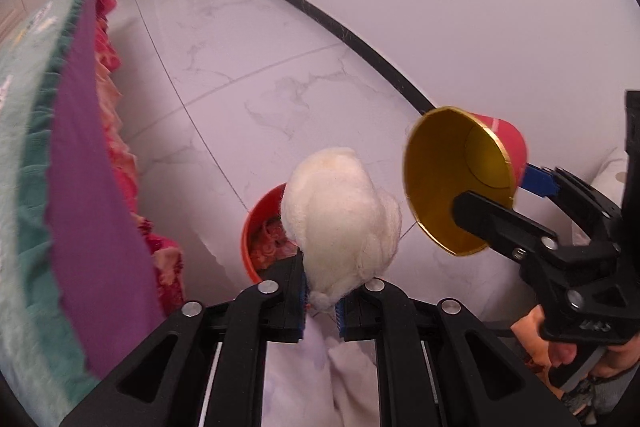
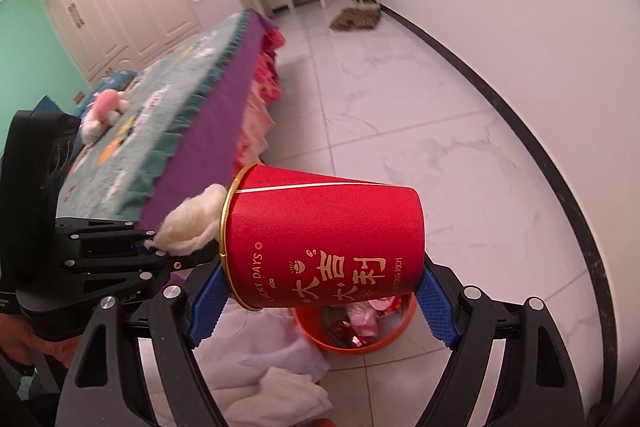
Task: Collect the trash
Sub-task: 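Carry the cotton ball and red cup in both grippers over the orange bin, then open both grippers to drop the cotton ball and cup into the bin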
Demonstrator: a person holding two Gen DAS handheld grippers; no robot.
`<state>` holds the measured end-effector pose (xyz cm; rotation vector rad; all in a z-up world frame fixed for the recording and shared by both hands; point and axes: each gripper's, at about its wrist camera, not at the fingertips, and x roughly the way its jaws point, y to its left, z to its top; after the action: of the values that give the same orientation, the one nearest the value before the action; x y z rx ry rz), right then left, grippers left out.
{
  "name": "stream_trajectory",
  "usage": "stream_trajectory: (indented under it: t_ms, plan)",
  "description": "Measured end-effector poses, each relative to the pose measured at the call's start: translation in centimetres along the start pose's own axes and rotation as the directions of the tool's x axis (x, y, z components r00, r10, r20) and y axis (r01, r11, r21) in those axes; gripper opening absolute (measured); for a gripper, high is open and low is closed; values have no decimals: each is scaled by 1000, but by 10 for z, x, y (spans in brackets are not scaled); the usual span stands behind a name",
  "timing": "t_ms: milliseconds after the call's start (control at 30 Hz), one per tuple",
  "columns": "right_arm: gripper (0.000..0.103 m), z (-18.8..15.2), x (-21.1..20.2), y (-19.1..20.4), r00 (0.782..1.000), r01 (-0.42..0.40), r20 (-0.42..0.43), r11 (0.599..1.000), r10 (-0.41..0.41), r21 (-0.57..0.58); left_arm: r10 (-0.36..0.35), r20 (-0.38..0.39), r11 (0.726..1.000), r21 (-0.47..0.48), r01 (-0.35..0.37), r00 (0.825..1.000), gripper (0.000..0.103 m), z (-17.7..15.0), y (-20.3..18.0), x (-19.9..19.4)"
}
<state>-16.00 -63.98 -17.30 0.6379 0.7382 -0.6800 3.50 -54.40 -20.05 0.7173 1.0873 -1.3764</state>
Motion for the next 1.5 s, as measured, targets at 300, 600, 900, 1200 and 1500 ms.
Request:
stream_trajectory:
  t_ms: [300,600,900,1200,1500]
  plan:
    - [81,-4,16,-37,998,63,-16,997,-63,49,-9,-126,999,29,13,992,23,16,-3,60]
    - [81,-9,37,-44,996,77,-56,995,-74,59,11,-167,999,35,-6,986,47,13,-9,79]
    - [81,-4,60,-30,996,52,-76,998,-49,41,50,-138,999,26,-47,989,47,13,-4,63]
    - [81,-1,93,-11,993,20,-116,999,-15,37,129,-133,992,15,-128,983,47,6,12,55]
    - [81,-2,122,-2,985,22,-172,1000,-19,20,135,-132,991,5,-136,982,47,0,24,49]
